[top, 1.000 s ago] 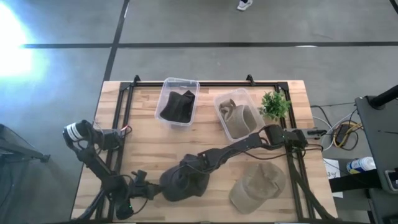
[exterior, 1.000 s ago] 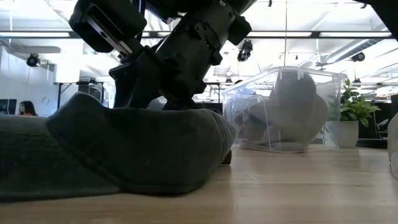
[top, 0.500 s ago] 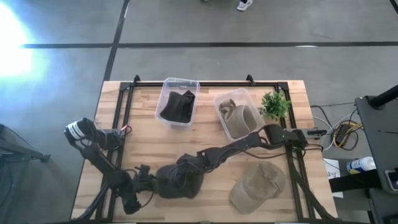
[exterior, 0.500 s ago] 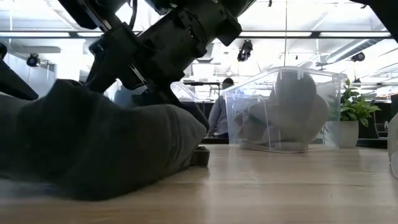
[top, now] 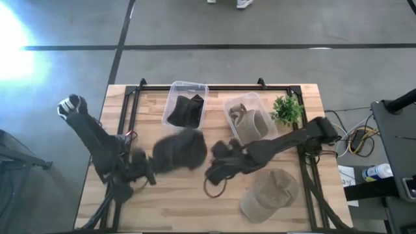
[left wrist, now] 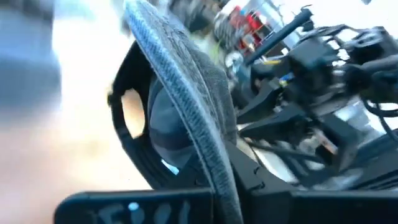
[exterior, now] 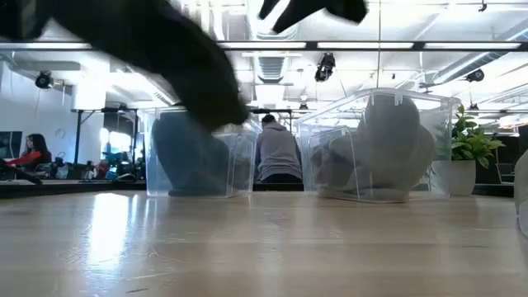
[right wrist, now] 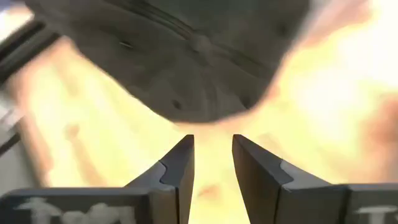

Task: Pick & Place hat
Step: Put the black cap into the left transparent bin

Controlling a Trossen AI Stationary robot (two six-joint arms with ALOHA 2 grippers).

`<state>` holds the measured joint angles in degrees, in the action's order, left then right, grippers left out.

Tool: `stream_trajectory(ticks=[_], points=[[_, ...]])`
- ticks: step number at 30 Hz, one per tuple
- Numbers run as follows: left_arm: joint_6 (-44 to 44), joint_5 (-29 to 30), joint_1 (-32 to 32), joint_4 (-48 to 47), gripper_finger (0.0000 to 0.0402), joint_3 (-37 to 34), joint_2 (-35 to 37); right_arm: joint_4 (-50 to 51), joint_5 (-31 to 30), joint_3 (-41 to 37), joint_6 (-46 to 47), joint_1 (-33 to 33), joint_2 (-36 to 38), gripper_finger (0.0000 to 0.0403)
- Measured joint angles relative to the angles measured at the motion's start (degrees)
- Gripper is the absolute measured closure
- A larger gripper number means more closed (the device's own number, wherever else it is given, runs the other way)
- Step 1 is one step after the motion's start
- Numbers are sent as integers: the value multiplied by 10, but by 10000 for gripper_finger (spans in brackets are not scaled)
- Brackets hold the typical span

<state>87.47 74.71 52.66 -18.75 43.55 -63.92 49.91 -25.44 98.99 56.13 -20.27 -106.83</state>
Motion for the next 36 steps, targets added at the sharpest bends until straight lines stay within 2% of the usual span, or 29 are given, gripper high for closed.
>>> stream_trajectory(ticks=[2,4,8,10,12,15,18,21,27,28,31,36], points=[[-204,13,-37,16,395,38,33,17,-65,-17,7,-7,32,296],[-386,25,-84,25,395,84,52,20,-100,-36,7,-9,58,296],[-630,43,-199,25,395,166,58,18,-108,-77,30,-6,90,296],[-689,18,-265,16,395,192,53,21,-108,-99,48,-5,96,296],[-682,-78,-342,-25,395,218,45,25,-108,-123,79,-4,105,296],[-577,-265,-475,-150,395,265,15,25,-96,-160,128,-5,127,296],[-544,-354,-583,-281,396,312,-41,26,-91,-197,172,-5,150,296],[-563,-459,-670,-300,396,356,-94,27,-91,-230,225,-5,180,296],[-573,-767,-827,-344,393,430,-224,26,-83,-279,301,-5,236,296],[-583,-786,-841,-361,390,436,-245,27,-75,-285,311,-6,245,296],[-617,-789,-861,-404,381,439,-290,30,-33,-302,322,-14,267,296],[-633,-820,-870,-364,387,403,-321,33,90,-340,350,-50,276,296]])
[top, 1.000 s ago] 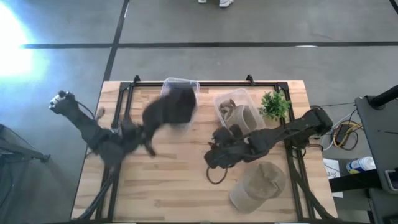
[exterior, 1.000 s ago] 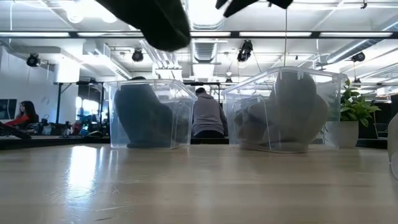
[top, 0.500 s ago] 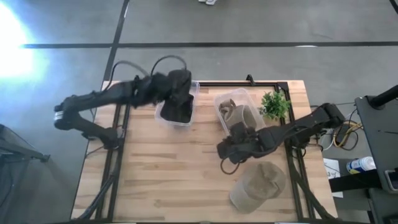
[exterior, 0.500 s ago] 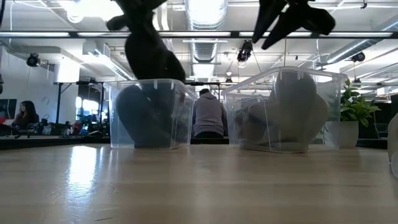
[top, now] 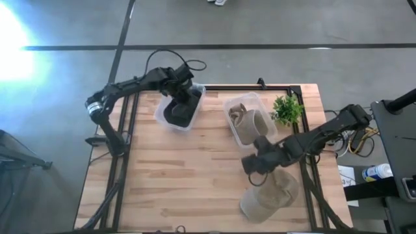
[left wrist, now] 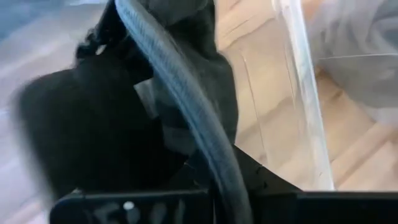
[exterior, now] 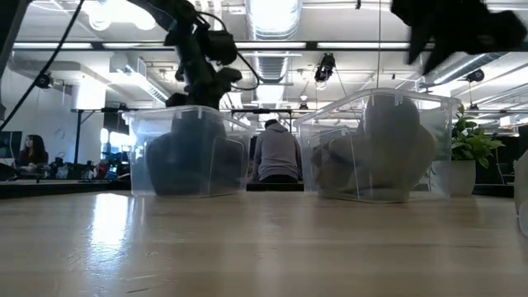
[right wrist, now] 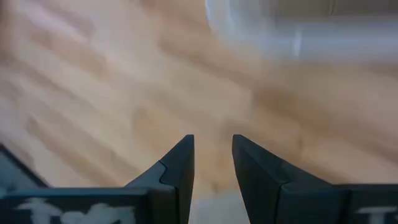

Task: Pick & Place hat
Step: Put the black cap into the left transparent bin, then put the brown cap into the right transparent bin

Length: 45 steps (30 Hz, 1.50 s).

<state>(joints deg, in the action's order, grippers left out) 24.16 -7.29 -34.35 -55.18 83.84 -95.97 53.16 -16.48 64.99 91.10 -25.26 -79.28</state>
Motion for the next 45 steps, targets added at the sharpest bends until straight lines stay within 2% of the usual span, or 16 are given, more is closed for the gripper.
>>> stream_trajectory(ticks=[5,14,17,20,27,32,35,37,42,45], points=[[-6,-2,0,8,384,-15,-8,2,100,-38,65,-66,-20,296],[-1,-36,9,-41,374,-52,-1,-20,120,-56,178,-185,-26,296],[-2,-14,26,-42,373,-43,18,-75,142,-80,185,-204,-31,296],[-2,48,44,-24,368,-16,50,-152,162,-114,185,-214,-46,296],[-1,98,49,-67,308,36,110,-327,183,-162,160,-216,-122,296],[23,104,65,-99,256,49,156,-393,158,-164,125,-201,-168,296],[52,102,131,-79,242,47,214,-417,119,-165,123,-178,-191,296],[113,107,200,-72,240,37,251,-432,100,-165,128,-158,-202,296],[362,189,423,-58,239,-49,307,-502,72,-164,135,-109,-228,296],[530,255,575,21,239,-147,321,-563,36,-165,143,-79,-249,296]])
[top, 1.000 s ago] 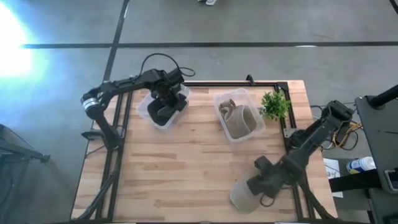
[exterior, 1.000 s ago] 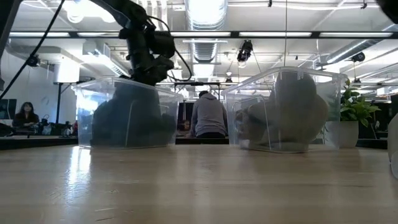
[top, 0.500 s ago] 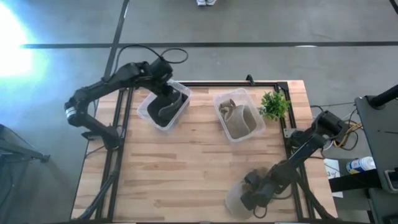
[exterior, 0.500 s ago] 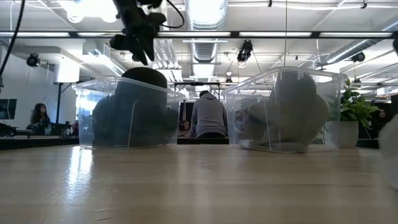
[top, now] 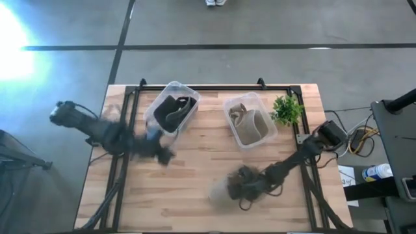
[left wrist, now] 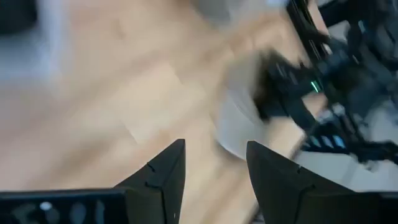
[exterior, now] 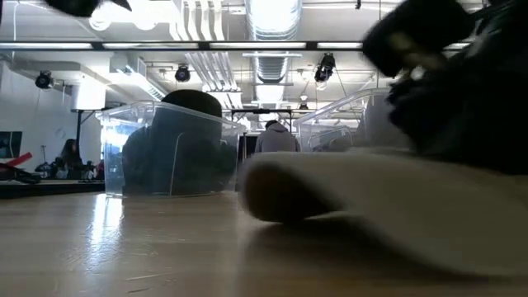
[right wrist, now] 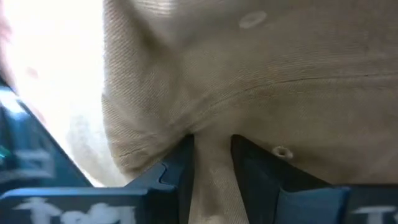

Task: Pick & Place hat
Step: Put the brown cap into the right transparent bin

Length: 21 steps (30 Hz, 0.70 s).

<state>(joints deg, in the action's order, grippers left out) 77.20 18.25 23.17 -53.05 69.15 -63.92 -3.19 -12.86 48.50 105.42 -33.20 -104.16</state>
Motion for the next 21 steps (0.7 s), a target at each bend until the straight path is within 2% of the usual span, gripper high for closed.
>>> stream_trajectory(ticks=[2,5,8,11,16,21], points=[[109,43,80,91,239,-76,0,-50,-23,0,5,19,-16,296],[252,104,167,265,239,-196,-13,-148,-56,0,8,43,-42,296],[351,172,216,468,239,-306,-44,-239,-63,1,2,65,-68,296],[390,213,233,621,239,-377,-93,-275,-63,14,-4,78,-88,296],[451,178,233,638,239,-401,-163,-272,-50,54,-15,87,-113,296],[493,177,226,637,239,-404,-212,-267,-33,94,-38,96,-138,296]])
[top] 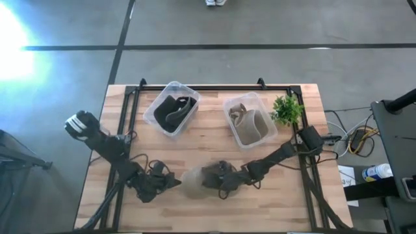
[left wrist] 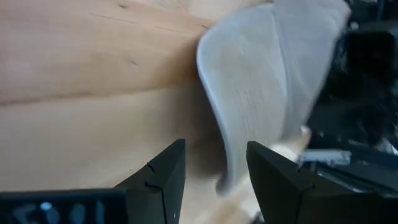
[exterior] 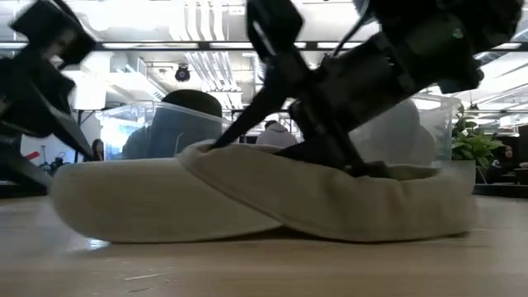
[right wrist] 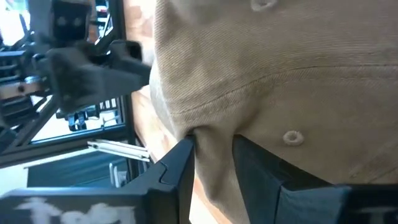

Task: Pick & Place hat
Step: Put the brown cap into the right transparent bin

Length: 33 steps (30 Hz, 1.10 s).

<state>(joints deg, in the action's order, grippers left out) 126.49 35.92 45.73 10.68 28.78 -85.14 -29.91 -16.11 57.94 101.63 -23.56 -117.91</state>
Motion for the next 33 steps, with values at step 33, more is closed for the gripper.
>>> stream_trajectory(ticks=[33], points=[[-408,32,-160,90,396,67,117,620,-59,127,-104,-82,239,296]])
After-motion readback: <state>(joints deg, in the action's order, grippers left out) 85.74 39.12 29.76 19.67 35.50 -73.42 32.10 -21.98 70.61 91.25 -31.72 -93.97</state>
